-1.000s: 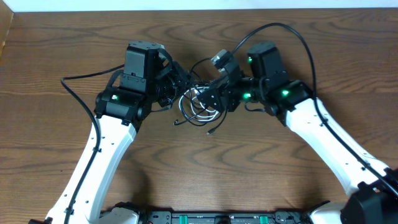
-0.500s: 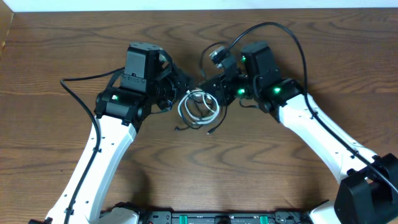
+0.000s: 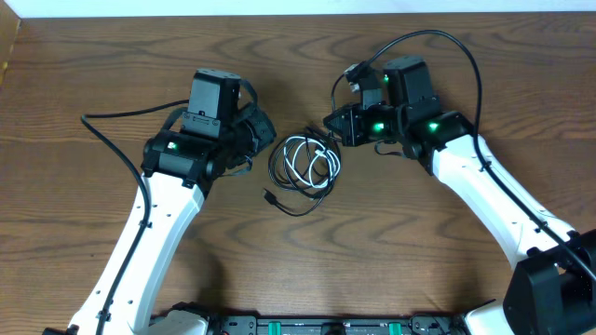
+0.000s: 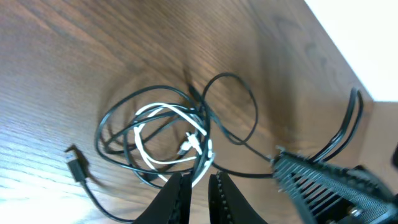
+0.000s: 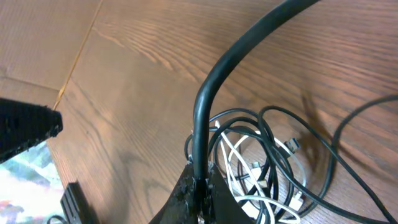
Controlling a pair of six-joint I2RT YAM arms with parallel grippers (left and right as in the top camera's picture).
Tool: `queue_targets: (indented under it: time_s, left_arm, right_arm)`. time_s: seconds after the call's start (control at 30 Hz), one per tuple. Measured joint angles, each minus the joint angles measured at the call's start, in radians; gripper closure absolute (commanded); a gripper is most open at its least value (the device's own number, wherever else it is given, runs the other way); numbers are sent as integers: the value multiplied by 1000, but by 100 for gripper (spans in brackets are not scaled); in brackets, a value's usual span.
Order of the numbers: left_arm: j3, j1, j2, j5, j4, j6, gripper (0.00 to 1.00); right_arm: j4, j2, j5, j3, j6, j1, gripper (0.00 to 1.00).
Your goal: Untangle cables
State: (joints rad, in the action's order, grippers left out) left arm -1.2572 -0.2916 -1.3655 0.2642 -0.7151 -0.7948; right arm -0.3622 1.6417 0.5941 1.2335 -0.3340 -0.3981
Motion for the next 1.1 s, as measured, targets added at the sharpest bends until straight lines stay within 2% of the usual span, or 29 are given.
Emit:
queue_targets:
  time_s: [0.23, 0.43, 0.53, 0.7, 1.1]
  left_arm:
    - [0, -70, -78, 3, -12, 63, 72]
    - [0, -147, -217, 16, 71, 92, 72]
    - [0, -187, -266, 33, 136, 154, 71]
    - [0, -246, -309, 53, 158, 277, 71]
    - [0, -254, -365, 56, 148, 422, 71]
  right_arm:
    - [-47, -10, -1, 0, -50, 71, 99]
    - [-91, -10, -8, 0, -61, 98, 99]
    - [-99, -10, -9, 0, -66, 97, 99]
    - [-103, -10, -12, 0, -68, 97, 99]
    - [-106, -10, -12, 0, -68, 97, 99]
